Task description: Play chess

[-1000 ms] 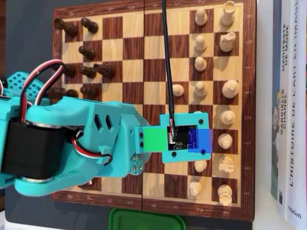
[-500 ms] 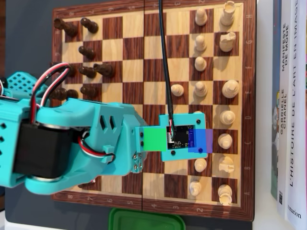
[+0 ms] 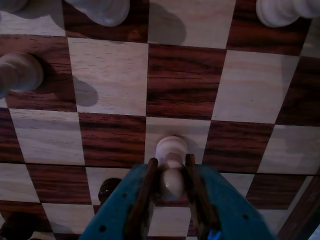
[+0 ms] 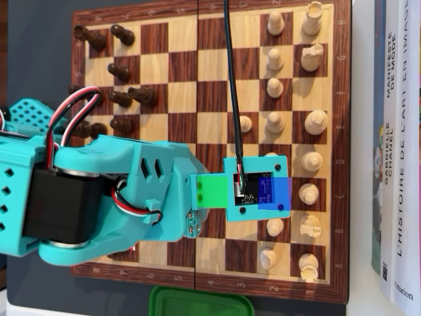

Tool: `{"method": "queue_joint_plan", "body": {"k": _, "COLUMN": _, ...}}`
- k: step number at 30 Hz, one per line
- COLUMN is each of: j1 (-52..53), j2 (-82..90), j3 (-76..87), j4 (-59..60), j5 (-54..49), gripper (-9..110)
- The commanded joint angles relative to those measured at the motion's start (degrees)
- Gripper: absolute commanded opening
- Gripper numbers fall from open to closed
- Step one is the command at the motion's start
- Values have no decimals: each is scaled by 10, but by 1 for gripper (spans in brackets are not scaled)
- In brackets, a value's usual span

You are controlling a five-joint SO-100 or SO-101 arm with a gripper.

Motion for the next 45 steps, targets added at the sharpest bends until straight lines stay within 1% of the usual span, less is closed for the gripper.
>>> {"method": "queue_joint_plan", "body": {"k": 1, "j1": 3, "j2": 2, "j3": -5, "j4": -5, "j5": -1, "gripper": 7}}
{"method": "queue_joint_plan", "body": {"k": 23, "j1": 2, "j2": 0, "j3": -4, "j4": -7, "j5": -2, "gripper": 8}}
{"method": "queue_joint_plan", "body": {"k": 29, "j1": 3, "j2": -40, "j3": -11, "j4": -7, "j5": -2, "gripper": 7}}
{"method": "queue_joint_plan", "body": {"k": 41, "j1": 3, "j2": -29, "j3": -11, "j4": -7, "j5": -2, "gripper": 8}}
{"method": "queue_joint_plan", "body": {"k": 45, "j1": 2, "j2": -26, "j3": -11, "j4": -7, "j5": -3, "gripper": 12}}
